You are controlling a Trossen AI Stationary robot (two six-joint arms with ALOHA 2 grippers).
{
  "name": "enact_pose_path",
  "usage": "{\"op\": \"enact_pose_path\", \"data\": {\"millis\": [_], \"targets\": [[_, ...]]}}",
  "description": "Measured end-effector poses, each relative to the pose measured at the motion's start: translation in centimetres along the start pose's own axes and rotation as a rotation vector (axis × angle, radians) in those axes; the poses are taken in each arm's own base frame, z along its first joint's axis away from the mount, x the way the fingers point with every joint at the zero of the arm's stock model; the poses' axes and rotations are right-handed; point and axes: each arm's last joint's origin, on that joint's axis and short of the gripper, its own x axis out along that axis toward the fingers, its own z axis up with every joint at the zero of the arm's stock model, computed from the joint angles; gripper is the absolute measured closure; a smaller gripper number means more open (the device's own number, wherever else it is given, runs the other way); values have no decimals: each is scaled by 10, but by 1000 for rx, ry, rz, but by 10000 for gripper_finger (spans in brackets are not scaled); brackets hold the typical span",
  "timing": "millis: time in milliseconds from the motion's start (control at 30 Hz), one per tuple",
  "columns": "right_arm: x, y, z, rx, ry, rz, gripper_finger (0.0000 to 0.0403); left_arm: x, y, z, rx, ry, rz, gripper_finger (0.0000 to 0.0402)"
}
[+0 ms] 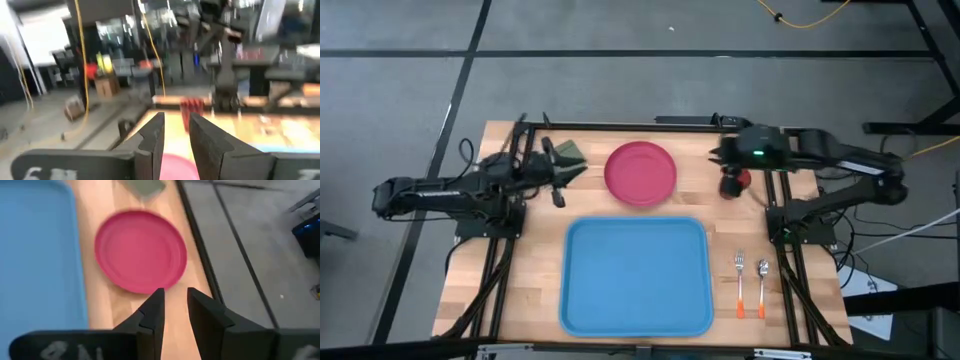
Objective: Pick and place plate/cup/fork/spoon on tray
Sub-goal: Put the red plate on the center of the blue serving tray
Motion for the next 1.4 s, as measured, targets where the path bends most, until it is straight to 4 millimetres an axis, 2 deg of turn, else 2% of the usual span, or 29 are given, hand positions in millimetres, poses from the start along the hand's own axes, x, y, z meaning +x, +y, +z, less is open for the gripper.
{"op": "enact_pose_path", "data": {"millis": [167, 300, 500, 667, 800, 1000, 1233, 1400], "targets": [[64, 4, 5, -124, 131, 87, 315, 28, -2, 11, 90, 226, -18, 319], [107, 10, 6, -190, 197, 228, 315, 52, -5, 11, 312, 367, -68, 319], [161, 19, 8, -281, 203, 279, 315, 79, -9, -6, 516, 493, -91, 319], [198, 29, -1, -389, 274, 332, 315, 94, -11, -30, 626, 608, -98, 319], [219, 32, -9, -435, 316, 358, 315, 107, -15, -53, 656, 688, -129, 319], [239, 35, -15, -458, 369, 277, 315, 123, -16, -81, 720, 796, -36, 319], [243, 35, -16, -426, 405, 214, 315, 131, -18, -87, 645, 756, -21, 318], [242, 35, -16, -396, 408, 207, 315, 131, -19, -86, 622, 746, -23, 295]]}}
